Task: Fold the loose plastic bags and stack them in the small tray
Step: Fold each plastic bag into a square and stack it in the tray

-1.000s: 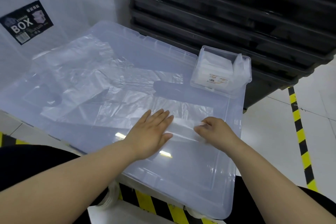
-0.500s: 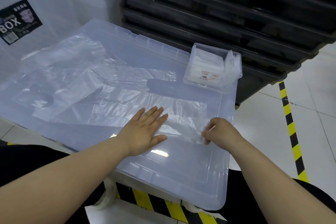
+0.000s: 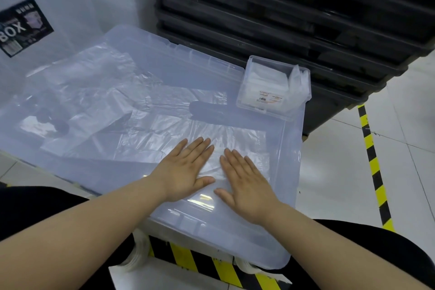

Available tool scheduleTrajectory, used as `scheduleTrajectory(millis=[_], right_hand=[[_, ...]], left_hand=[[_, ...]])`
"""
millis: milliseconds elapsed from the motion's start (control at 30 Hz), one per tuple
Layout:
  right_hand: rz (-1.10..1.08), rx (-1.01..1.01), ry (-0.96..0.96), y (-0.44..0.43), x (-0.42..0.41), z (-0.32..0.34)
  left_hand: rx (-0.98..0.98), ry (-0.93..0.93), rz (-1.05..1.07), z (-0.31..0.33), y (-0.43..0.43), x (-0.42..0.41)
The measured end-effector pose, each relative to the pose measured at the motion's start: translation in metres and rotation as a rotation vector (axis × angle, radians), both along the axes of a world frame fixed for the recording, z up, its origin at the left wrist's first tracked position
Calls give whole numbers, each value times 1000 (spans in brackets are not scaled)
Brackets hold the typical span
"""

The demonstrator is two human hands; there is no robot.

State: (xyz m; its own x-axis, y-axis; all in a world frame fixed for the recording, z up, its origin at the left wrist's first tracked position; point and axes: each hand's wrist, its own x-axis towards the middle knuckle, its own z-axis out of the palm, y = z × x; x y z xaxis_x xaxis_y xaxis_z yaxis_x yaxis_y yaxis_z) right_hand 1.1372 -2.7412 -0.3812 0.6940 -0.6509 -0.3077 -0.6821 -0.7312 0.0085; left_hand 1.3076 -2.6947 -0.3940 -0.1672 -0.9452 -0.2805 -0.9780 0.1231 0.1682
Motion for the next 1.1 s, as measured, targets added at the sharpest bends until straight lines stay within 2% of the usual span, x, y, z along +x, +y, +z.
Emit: scheduleTrajectory(millis=[133, 233, 367, 433, 500, 567, 633, 800, 867, 1033, 1100], right_hand=[[5, 107, 73, -19, -26, 9], [-9, 67, 116, -24, -37, 11], [37, -15, 4, -20, -36, 18], [-25, 37, 11, -20, -29, 26], [-56, -29, -13, -24, -25, 25], [-50, -152, -119, -29, -25, 18], [-18, -181, -238, -34, -28, 6], [-51, -101, -439, -34, -26, 10], [-140, -40, -475, -35, -24, 18], [-394, 230, -507, -46, -32, 27], [-485, 300, -526, -51, -32, 29]], left_hand=[[16, -4, -21, 1, 2, 4], [-1, -40, -34, 1, 5, 7], [-88, -56, 10, 6, 10, 13], [-135, -96, 14, 17, 9, 16], [-196, -37, 7, 16, 8, 19], [-177, -22, -2, 16, 5, 19], [-212, 7, 5, 14, 4, 20], [-264, 0, -22, 16, 4, 24], [-261, 4, -6, 21, 4, 27], [-244, 143, 163, 36, 4, 31], [-129, 188, 268, 39, 3, 37]])
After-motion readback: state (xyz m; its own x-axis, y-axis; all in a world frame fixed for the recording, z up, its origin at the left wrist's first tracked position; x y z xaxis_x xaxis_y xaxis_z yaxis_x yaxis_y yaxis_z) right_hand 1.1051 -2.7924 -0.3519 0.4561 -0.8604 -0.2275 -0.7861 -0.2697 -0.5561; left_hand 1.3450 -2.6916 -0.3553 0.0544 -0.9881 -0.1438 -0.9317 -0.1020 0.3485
